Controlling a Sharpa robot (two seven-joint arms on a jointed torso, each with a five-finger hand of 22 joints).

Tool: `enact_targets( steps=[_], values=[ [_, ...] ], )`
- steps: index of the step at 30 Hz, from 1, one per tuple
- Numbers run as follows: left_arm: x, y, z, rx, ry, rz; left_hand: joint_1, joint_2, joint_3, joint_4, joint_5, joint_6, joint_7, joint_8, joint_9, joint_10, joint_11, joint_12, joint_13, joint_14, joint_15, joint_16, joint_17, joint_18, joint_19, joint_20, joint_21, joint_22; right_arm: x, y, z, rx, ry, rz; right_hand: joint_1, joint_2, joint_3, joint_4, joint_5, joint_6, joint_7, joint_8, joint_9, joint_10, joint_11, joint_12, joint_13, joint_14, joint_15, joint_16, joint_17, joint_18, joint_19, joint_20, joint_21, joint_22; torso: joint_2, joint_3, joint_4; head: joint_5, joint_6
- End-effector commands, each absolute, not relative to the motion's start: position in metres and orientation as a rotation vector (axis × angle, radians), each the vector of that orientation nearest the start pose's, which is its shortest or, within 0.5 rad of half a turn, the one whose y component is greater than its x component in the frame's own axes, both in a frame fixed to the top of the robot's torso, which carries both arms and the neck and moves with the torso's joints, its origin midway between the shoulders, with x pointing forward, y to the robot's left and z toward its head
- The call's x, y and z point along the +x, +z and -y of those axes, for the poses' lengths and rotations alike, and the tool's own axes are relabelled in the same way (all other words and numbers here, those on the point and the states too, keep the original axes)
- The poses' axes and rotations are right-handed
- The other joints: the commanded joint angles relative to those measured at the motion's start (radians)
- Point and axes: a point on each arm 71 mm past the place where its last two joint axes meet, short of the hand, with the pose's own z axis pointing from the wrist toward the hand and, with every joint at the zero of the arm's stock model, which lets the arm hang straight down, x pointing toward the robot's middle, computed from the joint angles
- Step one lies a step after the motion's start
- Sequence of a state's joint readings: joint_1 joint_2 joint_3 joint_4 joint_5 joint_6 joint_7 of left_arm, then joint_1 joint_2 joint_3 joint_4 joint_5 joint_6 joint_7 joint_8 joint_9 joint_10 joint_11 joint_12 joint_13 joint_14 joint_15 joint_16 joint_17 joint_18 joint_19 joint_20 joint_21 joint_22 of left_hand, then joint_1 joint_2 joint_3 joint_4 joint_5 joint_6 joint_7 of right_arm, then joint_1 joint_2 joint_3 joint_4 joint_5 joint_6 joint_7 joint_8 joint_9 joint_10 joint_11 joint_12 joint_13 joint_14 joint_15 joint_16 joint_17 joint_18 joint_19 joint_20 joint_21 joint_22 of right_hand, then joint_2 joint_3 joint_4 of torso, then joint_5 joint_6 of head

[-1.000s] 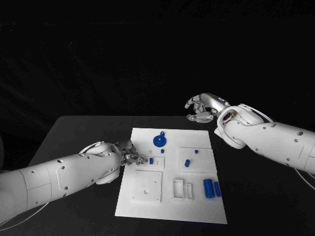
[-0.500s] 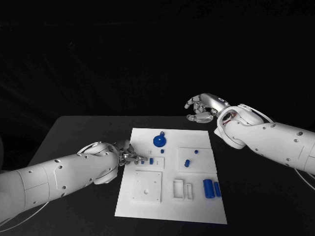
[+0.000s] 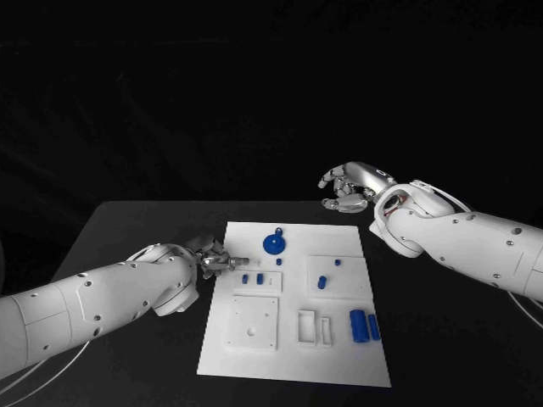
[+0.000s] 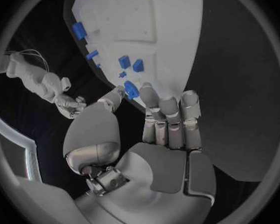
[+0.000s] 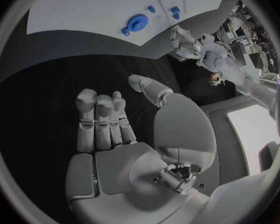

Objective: Assemble the parts on the task board

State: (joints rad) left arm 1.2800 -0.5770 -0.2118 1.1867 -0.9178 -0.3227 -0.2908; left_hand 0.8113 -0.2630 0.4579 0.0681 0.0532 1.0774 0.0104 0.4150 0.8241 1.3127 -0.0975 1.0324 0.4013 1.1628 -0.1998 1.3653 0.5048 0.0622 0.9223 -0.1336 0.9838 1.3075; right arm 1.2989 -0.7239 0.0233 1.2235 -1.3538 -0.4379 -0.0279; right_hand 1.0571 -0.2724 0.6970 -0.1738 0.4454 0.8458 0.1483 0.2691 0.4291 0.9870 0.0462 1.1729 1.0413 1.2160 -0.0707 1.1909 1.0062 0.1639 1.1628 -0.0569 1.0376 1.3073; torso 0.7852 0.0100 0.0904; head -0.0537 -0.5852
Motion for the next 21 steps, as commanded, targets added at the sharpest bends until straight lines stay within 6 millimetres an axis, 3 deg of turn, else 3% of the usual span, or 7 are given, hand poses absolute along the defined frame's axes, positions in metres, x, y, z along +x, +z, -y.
enact_targets(
  steps=[1, 3, 5, 7, 11, 14, 21],
  values=[
    [0.541, -0.222, -0.182, -0.506, -0.701, -1.809, 0.086, 0.047, -0.009, -0.059, 0.024, -0.045, 0.024, -0.026, -0.014, -0.045, 0.022, -0.041, -0.017, -0.041, 0.023, -0.040, -0.018, -0.012, -0.040, -0.107, -0.029, -0.005, 0.560, -0.117, 0.235, 0.014, 0.585, -1.410, -0.008, 0.000, -0.004, 0.002, 0.006, 0.002, 0.011, 0.004, -0.001, -0.008, -0.001, 0.003, -0.001, 0.000, 0.007, -0.004, -0.001, 0.098, 0.004, -0.001, -0.005, 0.017, 0.000, -0.0001, 0.0004, -0.003, 0.004],
    [0.541, -0.218, -0.181, -0.515, -0.733, -1.786, 0.171, 0.077, 0.002, -0.132, 0.101, -0.084, 0.035, -0.050, -0.028, -0.092, 0.047, -0.086, -0.037, -0.081, 0.048, -0.080, -0.036, -0.023, -0.073, -0.096, -0.056, -0.013, 0.560, -0.117, 0.236, 0.016, 0.584, -1.409, -0.008, 0.000, -0.004, 0.001, 0.006, 0.001, 0.011, 0.003, -0.002, -0.008, 0.000, 0.003, -0.001, 0.000, 0.007, -0.004, -0.001, 0.098, 0.004, -0.001, -0.005, 0.017, 0.000, 0.0000, 0.0001, -0.004, 0.006],
    [0.540, -0.214, -0.179, -0.515, -0.778, -1.781, 0.227, 0.096, 0.032, -0.182, 0.102, -0.097, 0.059, -0.062, -0.042, -0.123, 0.061, -0.132, -0.058, -0.113, 0.073, -0.122, -0.056, -0.039, -0.101, -0.080, -0.084, -0.023, 0.560, -0.118, 0.237, 0.020, 0.585, -1.411, -0.007, 0.000, -0.004, 0.000, 0.006, 0.000, 0.011, 0.003, -0.002, -0.009, 0.000, 0.003, -0.002, -0.001, 0.007, -0.004, -0.001, 0.098, 0.004, -0.001, -0.005, 0.017, -0.001, -0.0002, 0.0003, -0.006, 0.007],
    [0.538, -0.211, -0.177, -0.509, -0.811, -1.775, 0.272, 0.108, 0.079, -0.247, 0.105, -0.113, 0.084, -0.079, -0.066, -0.160, 0.087, -0.217, -0.097, -0.153, 0.120, -0.193, -0.088, -0.062, -0.146, -0.046, -0.135, -0.043, 0.560, -0.118, 0.239, 0.023, 0.585, -1.413, -0.006, 0.000, -0.003, 0.000, 0.006, -0.001, 0.011, 0.002, -0.002, -0.009, 0.000, 0.003, -0.002, -0.001, 0.007, -0.004, -0.002, 0.098, 0.004, -0.001, -0.006, 0.017, -0.001, -0.0001, 0.0002, -0.007, 0.009],
    [0.535, -0.207, -0.173, -0.498, -0.864, -1.768, 0.295, 0.117, 0.141, -0.323, 0.102, -0.131, 0.106, -0.096, -0.108, -0.175, 0.122, -0.373, -0.161, -0.161, 0.155, -0.265, -0.113, -0.057, -0.158, -0.011, -0.176, -0.054, 0.559, -0.118, 0.239, 0.028, 0.590, -1.417, -0.004, 0.000, -0.002, -0.002, 0.005, -0.002, 0.011, 0.002, -0.002, -0.011, 0.000, 0.002, -0.002, -0.002, 0.007, -0.006, -0.002, 0.098, 0.002, -0.001, -0.007, 0.017, 0.000, -0.0003, 0.0002, -0.009, 0.014],
    [0.532, -0.205, -0.170, -0.492, -0.906, -1.756, 0.304, 0.119, 0.160, -0.350, 0.102, -0.138, 0.114, -0.103, -0.127, -0.167, 0.136, -0.452, -0.187, -0.159, 0.164, -0.288, -0.115, -0.053, -0.159, -0.001, -0.187, -0.050, 0.558, -0.120, 0.240, 0.029, 0.592, -1.421, -0.003, 0.000, 0.000, -0.004, 0.004, -0.002, 0.012, 0.002, -0.003, -0.013, 0.001, 0.001, -0.004, -0.005, 0.008, -0.008, -0.003, 0.098, 0.000, 0.000, -0.009, 0.016, -0.001, -0.0007, 0.0005, -0.011, 0.016],
    [0.527, -0.200, -0.157, -0.403, -0.956, -1.725, 0.334, 0.120, 0.166, -0.356, 0.097, -0.148, 0.120, -0.110, -0.154, -0.162, 0.159, -0.569, -0.215, -0.154, 0.170, -0.308, -0.107, -0.048, -0.156, 0.006, -0.199, -0.039, 0.557, -0.125, 0.238, 0.031, 0.596, -1.433, -0.002, 0.001, 0.001, -0.004, 0.003, -0.003, 0.012, 0.002, -0.003, -0.015, 0.001, 0.000, -0.005, -0.007, 0.008, -0.009, -0.003, 0.098, -0.002, 0.000, -0.010, 0.016, 0.000, -0.0008, 0.0006, -0.017, 0.022]
  ],
)
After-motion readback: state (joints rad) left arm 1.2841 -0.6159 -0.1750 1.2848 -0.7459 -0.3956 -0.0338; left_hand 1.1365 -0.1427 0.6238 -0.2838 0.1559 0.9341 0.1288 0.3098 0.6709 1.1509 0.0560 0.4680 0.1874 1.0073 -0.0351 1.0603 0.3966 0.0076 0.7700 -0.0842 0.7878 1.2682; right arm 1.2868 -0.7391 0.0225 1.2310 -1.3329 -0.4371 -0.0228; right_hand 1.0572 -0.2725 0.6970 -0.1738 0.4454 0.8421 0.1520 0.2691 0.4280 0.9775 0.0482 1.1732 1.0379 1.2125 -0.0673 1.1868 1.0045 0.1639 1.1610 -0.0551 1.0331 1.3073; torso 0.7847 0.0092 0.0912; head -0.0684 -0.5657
